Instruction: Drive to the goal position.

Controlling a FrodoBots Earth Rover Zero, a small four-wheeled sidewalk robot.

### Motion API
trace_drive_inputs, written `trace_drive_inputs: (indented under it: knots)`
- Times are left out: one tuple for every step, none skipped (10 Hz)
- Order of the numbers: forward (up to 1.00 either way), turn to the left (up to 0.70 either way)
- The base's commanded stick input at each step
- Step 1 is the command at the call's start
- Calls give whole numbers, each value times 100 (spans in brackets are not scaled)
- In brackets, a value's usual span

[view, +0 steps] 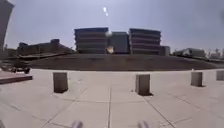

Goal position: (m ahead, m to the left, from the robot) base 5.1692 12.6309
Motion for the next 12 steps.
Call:
trace_drive_inputs:
  knots:
    - [85,0]
    - [85,0]
    - [85,0]
    - [85,0]
    - [85,0]
    - [85,0]
    - [85,0]
    - [85,12]
    - [85,32]
    - [85,24]
    - [85,0]
    - [85,0]
